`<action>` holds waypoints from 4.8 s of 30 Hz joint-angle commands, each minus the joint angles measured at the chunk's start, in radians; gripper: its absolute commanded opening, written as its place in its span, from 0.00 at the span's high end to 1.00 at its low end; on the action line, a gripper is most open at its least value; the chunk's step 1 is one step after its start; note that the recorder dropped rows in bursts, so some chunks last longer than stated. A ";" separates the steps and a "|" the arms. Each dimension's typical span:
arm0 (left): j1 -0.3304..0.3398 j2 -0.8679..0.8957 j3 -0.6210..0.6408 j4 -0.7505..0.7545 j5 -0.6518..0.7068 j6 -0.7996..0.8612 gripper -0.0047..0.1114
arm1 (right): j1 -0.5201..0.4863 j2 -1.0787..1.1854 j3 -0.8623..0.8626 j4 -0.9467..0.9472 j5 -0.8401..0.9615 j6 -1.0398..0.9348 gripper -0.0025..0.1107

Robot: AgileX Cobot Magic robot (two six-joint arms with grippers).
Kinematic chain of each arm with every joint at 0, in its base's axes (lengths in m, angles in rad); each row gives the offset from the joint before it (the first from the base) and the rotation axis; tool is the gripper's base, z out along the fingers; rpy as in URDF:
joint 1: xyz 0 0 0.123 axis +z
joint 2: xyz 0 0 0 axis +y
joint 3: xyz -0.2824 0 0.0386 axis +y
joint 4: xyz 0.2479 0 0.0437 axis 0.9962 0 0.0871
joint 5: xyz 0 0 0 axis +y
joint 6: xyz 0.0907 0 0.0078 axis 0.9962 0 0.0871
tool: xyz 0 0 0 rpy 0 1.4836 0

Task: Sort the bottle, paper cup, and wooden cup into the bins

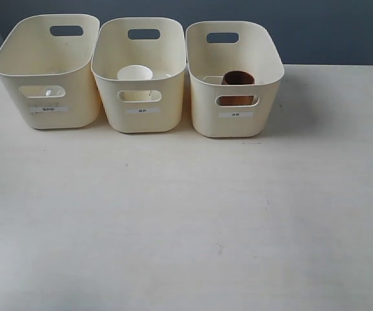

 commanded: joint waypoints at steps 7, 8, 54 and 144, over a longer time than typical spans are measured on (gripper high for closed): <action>-0.003 -0.005 0.002 0.001 -0.007 -0.001 0.96 | -0.005 -0.007 0.006 0.005 0.009 0.001 0.70; -0.003 -0.005 0.002 0.001 -0.007 -0.001 0.96 | -0.005 -0.007 0.006 0.005 0.009 0.001 0.70; -0.003 -0.005 0.002 0.001 -0.007 -0.001 0.96 | -0.621 -0.558 0.369 0.057 -0.475 0.000 0.70; -0.003 -0.005 0.002 0.001 -0.007 -0.001 0.96 | -0.517 -0.558 0.460 1.299 -0.094 -1.305 0.70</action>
